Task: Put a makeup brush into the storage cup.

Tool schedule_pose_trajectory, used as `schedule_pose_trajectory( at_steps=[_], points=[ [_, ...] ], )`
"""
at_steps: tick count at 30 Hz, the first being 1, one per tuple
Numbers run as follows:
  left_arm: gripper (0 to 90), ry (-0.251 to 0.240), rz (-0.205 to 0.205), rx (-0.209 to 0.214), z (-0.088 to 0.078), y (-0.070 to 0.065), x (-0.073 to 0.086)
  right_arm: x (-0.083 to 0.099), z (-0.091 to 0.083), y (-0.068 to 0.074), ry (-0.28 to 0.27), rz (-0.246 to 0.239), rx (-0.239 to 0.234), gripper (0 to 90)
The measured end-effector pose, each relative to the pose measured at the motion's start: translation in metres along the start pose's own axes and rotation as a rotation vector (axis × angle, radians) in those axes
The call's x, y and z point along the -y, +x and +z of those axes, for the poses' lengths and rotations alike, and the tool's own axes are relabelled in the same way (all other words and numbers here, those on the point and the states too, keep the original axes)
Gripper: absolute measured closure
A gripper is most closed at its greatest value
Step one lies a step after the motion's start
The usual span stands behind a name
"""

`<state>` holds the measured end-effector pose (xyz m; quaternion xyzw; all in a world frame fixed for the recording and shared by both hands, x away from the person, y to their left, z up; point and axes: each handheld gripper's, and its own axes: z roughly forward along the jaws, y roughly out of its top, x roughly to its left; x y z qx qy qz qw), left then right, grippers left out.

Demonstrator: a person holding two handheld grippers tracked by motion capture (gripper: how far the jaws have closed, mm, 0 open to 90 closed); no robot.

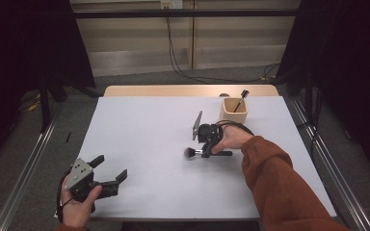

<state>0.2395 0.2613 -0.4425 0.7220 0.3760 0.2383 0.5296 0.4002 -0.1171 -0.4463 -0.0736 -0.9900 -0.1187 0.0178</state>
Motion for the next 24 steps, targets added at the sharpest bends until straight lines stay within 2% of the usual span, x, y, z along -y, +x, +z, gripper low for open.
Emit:
schedule_pose_trajectory(
  at_steps=[5,12,13,18,24],
  points=[
    [3.8,0.001,-0.001,-0.002,0.0,0.0,0.0,0.001,0.0,0.006,-0.012,0.006,0.02,72.4],
    [3.8,-0.001,-0.001,-0.002,0.0,0.0,0.0,0.013,-0.01,0.005,-0.09,0.086,0.038,72.4],
    [3.8,-0.002,-0.002,-0.002,0.0,0.0,0.0,0.015,-0.011,0.005,-0.109,0.082,0.04,72.4],
    [3.8,0.004,0.002,-0.003,0.0,0.0,0.0,0.021,-0.017,0.005,-0.176,0.142,0.071,72.4],
    [3.8,0.0,-0.003,-0.005,0.0,0.0,0.0,0.027,-0.019,0.005,-0.23,0.21,0.112,72.4]
  ],
)
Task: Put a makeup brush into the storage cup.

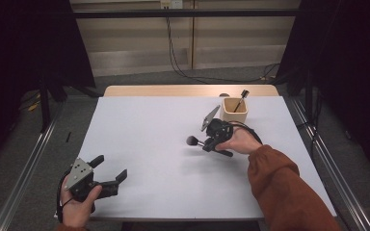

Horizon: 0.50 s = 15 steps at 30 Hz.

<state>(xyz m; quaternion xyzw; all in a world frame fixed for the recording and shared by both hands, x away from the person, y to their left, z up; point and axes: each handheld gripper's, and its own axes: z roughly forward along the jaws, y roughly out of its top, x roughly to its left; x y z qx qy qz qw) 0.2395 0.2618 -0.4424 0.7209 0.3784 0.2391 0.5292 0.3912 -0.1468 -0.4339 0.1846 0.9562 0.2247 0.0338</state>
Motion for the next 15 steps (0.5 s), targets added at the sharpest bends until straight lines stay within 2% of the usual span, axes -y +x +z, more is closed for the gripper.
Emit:
schedule_pose_trajectory(
  at_steps=[2,8,15],
  points=[
    [3.8,-0.001,0.0,0.001,0.0,0.0,0.0,0.003,-0.002,-0.001,-0.047,0.018,0.012,72.4],
    [3.9,-0.002,0.002,0.001,0.0,-0.001,-0.001,0.008,-0.012,-0.001,-0.144,0.06,0.036,72.4],
    [3.9,-0.008,-0.006,-0.004,-0.001,0.0,-0.001,0.02,-0.018,0.0,-0.264,0.147,0.078,72.5]
  ],
)
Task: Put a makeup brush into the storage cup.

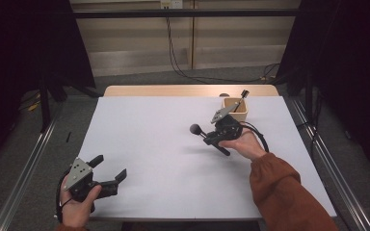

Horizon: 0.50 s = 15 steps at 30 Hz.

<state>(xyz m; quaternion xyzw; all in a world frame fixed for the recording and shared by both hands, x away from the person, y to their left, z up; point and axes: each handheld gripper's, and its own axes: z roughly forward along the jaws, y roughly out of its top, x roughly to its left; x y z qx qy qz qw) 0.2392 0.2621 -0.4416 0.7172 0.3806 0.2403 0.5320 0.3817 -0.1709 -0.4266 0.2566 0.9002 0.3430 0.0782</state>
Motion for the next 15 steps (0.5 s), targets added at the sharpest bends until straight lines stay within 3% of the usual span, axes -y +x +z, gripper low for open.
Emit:
schedule_pose_trajectory(
  at_steps=[8,15],
  points=[
    [4.0,-0.003,0.004,-0.002,0.0,0.001,0.0,0.011,-0.011,0.003,-0.139,0.029,0.027,72.5],
    [3.9,-0.002,0.008,-0.002,-0.001,0.0,0.0,0.018,-0.018,0.003,-0.221,0.073,0.062,72.5]
  ],
)
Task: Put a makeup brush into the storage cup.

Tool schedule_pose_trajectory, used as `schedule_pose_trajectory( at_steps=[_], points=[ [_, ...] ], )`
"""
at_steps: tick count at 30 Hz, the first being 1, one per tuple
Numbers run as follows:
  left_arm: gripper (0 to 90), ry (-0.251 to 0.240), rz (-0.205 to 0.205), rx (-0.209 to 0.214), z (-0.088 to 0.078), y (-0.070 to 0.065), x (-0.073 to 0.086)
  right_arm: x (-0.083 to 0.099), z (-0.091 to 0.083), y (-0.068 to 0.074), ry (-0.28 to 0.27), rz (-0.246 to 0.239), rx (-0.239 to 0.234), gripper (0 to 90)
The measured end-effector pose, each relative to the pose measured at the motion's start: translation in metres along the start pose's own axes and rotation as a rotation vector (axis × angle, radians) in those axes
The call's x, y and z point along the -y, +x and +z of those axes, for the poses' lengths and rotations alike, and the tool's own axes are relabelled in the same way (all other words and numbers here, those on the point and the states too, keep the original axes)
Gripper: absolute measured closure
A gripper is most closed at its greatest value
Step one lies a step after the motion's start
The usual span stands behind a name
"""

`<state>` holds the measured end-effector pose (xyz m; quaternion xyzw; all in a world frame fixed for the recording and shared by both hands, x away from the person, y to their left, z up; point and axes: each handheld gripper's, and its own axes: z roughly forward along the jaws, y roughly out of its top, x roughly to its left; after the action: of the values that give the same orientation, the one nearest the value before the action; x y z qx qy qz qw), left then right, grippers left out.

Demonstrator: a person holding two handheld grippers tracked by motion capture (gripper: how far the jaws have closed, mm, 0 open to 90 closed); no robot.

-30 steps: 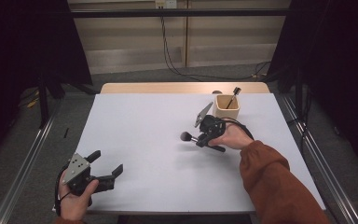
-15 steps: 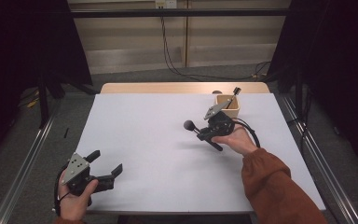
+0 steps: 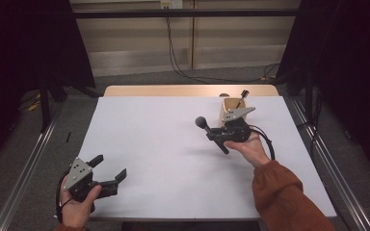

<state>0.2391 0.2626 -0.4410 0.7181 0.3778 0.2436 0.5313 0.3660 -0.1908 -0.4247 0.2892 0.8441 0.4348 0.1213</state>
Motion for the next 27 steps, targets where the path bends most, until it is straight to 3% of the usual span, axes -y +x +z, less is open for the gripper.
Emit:
schedule_pose_trajectory(
  at_steps=[15,21,27],
  points=[
    [3.9,-0.005,-0.006,0.001,0.001,-0.001,0.0,0.003,-0.009,0.0,-0.165,0.062,-0.004,72.5],
    [3.9,-0.005,-0.005,-0.001,0.001,-0.001,0.0,0.004,-0.01,0.001,-0.221,0.054,-0.005,72.5],
    [3.9,-0.01,-0.003,0.002,0.001,-0.001,0.0,0.003,-0.017,0.002,-0.322,0.066,-0.004,72.4]
  ],
)
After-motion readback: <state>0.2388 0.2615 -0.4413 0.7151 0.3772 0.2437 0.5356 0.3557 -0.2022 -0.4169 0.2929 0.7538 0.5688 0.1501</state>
